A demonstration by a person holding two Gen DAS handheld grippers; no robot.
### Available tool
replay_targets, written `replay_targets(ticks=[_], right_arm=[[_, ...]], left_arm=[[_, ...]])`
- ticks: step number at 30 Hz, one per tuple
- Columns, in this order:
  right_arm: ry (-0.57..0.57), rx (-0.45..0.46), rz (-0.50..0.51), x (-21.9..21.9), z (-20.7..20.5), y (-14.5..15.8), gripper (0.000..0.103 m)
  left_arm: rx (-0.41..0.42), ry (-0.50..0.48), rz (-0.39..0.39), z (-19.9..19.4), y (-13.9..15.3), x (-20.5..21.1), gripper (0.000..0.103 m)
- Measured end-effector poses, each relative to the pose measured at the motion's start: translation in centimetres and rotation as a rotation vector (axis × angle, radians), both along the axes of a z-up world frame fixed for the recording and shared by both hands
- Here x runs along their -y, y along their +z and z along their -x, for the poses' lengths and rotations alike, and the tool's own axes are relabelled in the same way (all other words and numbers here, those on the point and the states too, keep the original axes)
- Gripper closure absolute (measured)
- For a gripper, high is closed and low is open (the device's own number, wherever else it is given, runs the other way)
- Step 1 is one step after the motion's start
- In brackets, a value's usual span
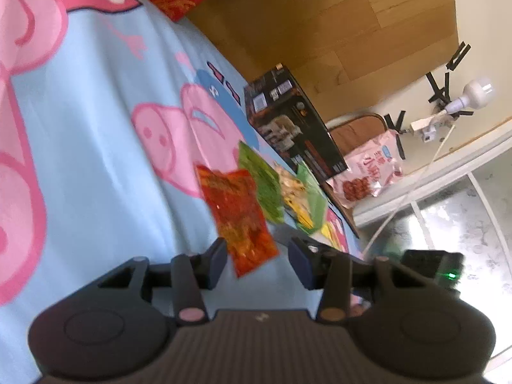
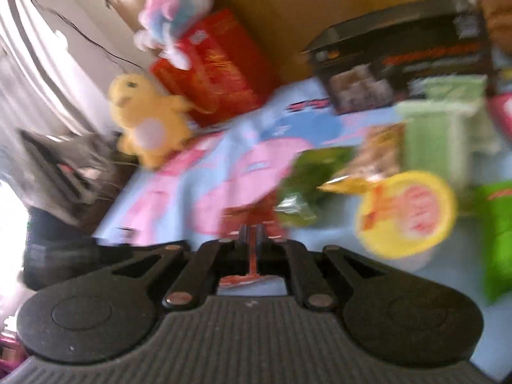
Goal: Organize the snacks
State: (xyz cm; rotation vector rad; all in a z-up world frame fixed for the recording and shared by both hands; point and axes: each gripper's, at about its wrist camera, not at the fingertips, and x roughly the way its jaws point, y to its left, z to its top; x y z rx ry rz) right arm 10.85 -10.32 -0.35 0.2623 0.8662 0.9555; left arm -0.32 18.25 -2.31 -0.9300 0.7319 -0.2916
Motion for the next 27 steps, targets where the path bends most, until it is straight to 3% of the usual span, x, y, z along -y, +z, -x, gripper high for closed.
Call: replay_targets(ticks=[3, 5, 8, 12, 18, 21, 22, 23, 24, 27], right_arm=[[-0.014, -0.004, 0.051, -0.1, -0.3, -1.0, 0.095], [-0.043, -0.017, 0.026, -0.3, -0.3, -1.7, 0.095], [-0.072, -0.149, -0.069, 0.1, -1.5, -3.0, 0.095], [0.058, -0.341, -0.180, -0.7, -1.6, -4.0, 0.096], [0.047, -0.285, -0.156, -1.1, -0.5, -3.4, 0.100], [0.008, -0.343, -0.195, -0.3, -1.0, -4.3, 0.103], [-0.001, -0.351, -0.203, 0.0, -1.2, -4.5, 0.103], [-0.008, -0.346, -0.206, 0.2, -1.0, -4.5, 0.103], [-0.012, -0.333, -0.204, 0.2, -0.9, -4.4, 0.102], [-0.011, -0.294, -0.186, 0.2, -0.4, -4.0, 0.097]], left_arm=[[-0.001, -0.006, -0.034, 0.1, 0.1, 0.6, 0.061], [-0.002, -0.006, -0.042, 0.1, 0.0, 0.6, 0.061], [-0.010, -0.002, -0.041, 0.1, -0.1, 0.4, 0.066], [-0.016, 0.001, -0.025, 0.1, -0.2, 0.1, 0.067], [-0.013, 0.024, 0.004, -0.9, -0.1, 0.3, 0.067], [-0.026, 0.048, -0.017, -1.6, 0.1, 0.5, 0.081], [-0.022, 0.055, -0.060, -1.8, 0.4, 0.8, 0.095], [-0.025, 0.066, -0.110, -1.9, 0.7, 1.0, 0.101], [-0.032, 0.072, -0.142, -2.2, 0.9, 1.2, 0.101], [-0.044, 0.080, -0.138, -2.7, 0.8, 1.1, 0.101]])
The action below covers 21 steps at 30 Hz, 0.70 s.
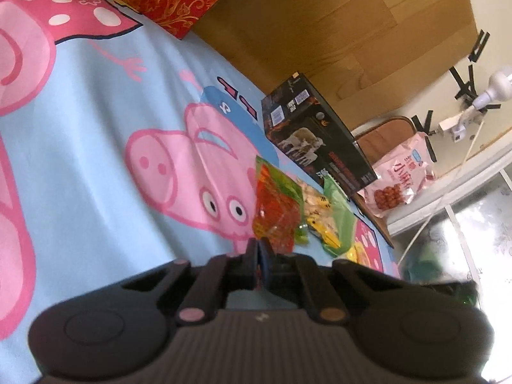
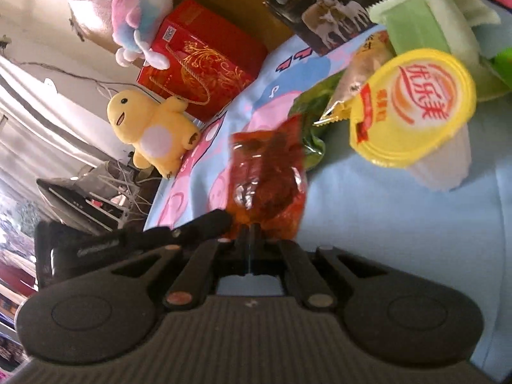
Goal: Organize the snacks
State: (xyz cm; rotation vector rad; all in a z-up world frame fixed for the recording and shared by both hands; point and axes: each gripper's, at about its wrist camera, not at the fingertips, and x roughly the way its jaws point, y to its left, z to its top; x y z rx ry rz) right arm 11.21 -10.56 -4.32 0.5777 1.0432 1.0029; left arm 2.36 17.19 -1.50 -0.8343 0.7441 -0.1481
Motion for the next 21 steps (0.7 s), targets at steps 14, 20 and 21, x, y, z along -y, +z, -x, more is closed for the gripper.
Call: replay_targets(ticks=[14, 20, 21], right_arm=[[-0.078, 0.483, 0.286, 1.5, 4.2, 3.0, 0.053], [-0.067, 0.353, 0.186, 1.0, 2.1, 3.0, 0.049], [-0.048, 0.297, 0.145, 1.0, 1.5, 2.8, 0.049]], left_arm=[[-0.033, -0.016, 0.098, -0.9, 1.1, -0.4, 0.101], [-0.046, -0.003, 0.128, -0.7, 0.8, -1.0, 0.101], [-0.050, -0.001, 0.125, -0.6, 0.7, -1.1, 0.101]])
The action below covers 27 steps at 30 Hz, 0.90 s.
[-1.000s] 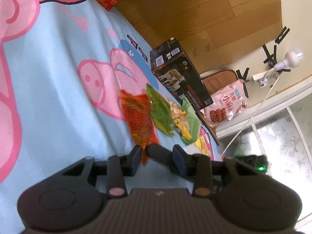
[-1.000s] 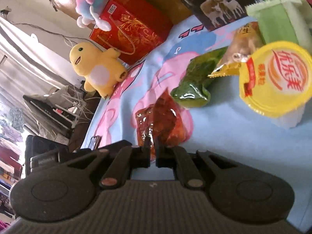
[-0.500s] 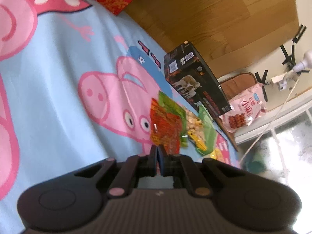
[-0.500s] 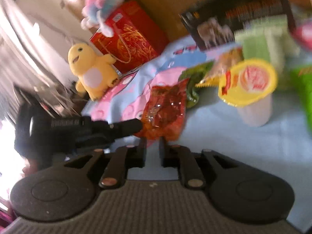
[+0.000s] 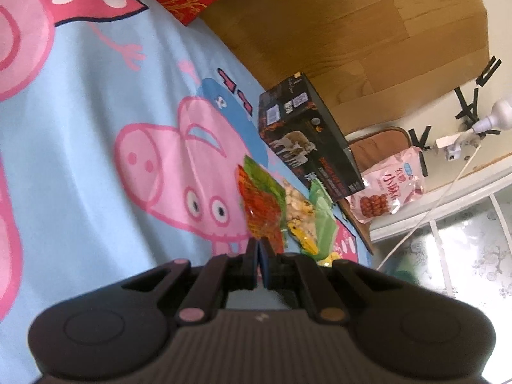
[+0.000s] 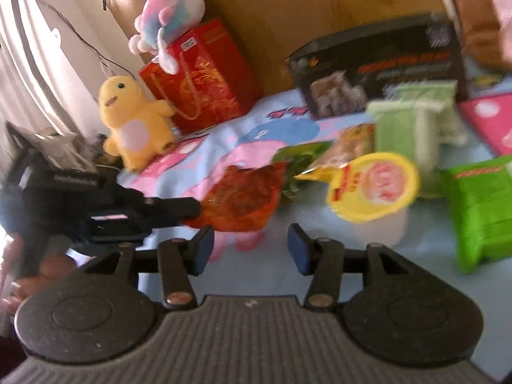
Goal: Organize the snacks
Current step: 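Carry the red snack bag into the black box and open the left gripper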
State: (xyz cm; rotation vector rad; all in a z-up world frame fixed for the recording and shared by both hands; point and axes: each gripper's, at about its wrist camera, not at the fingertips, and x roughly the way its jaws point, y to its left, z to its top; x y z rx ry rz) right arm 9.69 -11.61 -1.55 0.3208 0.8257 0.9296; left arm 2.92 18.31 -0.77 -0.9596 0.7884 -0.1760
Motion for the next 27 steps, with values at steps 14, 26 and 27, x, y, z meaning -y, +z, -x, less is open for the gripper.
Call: replay_targets(ticks=[14, 26, 27], right_arm=[[-0.036, -0.164, -0.124, -0.6, -0.3, -0.3, 0.094], [-0.222, 0.201, -0.082, 3.8, -7.8, 9.6, 0.094], [-0.237, 0.205, -0.072, 4.2, -9.0, 9.7, 0.094]], left_arm=[[0.030, -0.049, -0.047, 0.3, 1.8, 0.3, 0.100], [0.251, -0.189, -0.260, -15.4, 11.2, 8.7, 0.100], [0.245, -0.188, -0.271, -16.8, 11.0, 9.3, 0.100]])
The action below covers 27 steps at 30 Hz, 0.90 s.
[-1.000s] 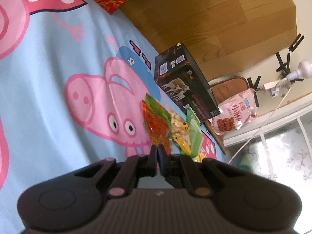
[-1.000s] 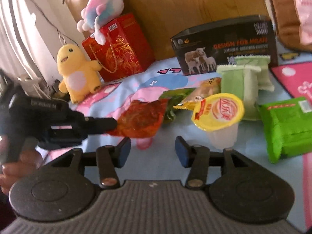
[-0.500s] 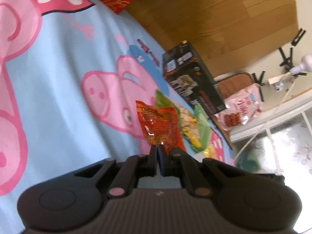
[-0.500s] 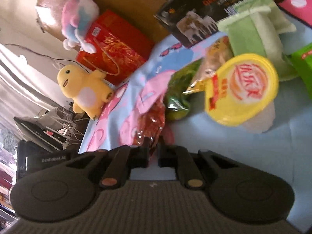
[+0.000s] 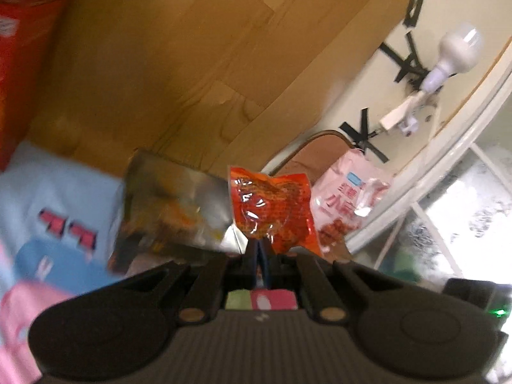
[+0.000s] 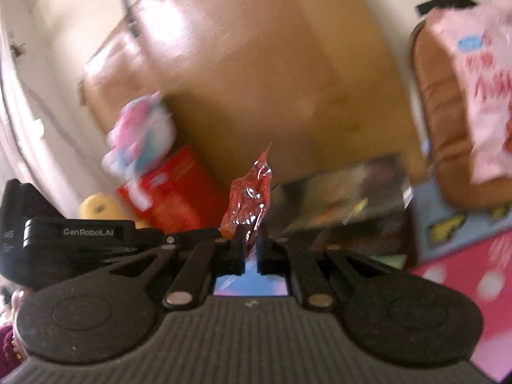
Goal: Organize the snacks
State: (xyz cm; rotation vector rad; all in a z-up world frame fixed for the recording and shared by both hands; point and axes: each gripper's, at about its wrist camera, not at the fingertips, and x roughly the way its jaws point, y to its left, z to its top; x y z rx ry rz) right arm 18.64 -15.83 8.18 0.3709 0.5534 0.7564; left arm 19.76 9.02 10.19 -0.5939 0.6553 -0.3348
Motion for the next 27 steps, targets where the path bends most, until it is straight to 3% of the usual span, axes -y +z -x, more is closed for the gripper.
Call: replay_targets(ticks=[6, 8, 10, 13, 18, 22, 27], right_arm=[[-0.044, -0.019, 0.097, -0.2, -6.3, -1.8, 0.088], [-0.041, -0.036, 0.134, 0.5, -6.8, -2.7, 0.077], [-0.061, -0.061, 0.101, 2.0, -6.6, -3.3, 0.068], [-0.056, -0.087, 0.034, 5.7, -4.7, -4.4, 0.068], [-0.132, -0.158, 0.049, 10.4, -0.3, -7.5, 0.068], [-0.167, -0.199, 0.028, 12.2, 3.7, -8.9, 0.068], [-0.148, -0.253, 0.028, 11.0, 5.6, -10.5, 0.068]], left_arm=[[-0.071, 0.033, -0.100, -3.9, -2.6, 2.2, 0.095], [-0.053, 0.009, -0.094, -2.6, -2.7, 2.0, 0.091], [-0.024, -0.001, -0.095, -0.7, -2.5, 1.5, 0.091], [-0.013, -0.032, -0.075, 2.0, -2.9, 1.3, 0.091], [-0.027, -0.138, -0.049, 5.2, -4.5, 3.3, 0.091], [0.008, -0.175, -0.116, 7.9, -5.1, 5.5, 0.086], [-0.018, -0.155, -0.178, 9.7, -6.5, 6.7, 0.083]])
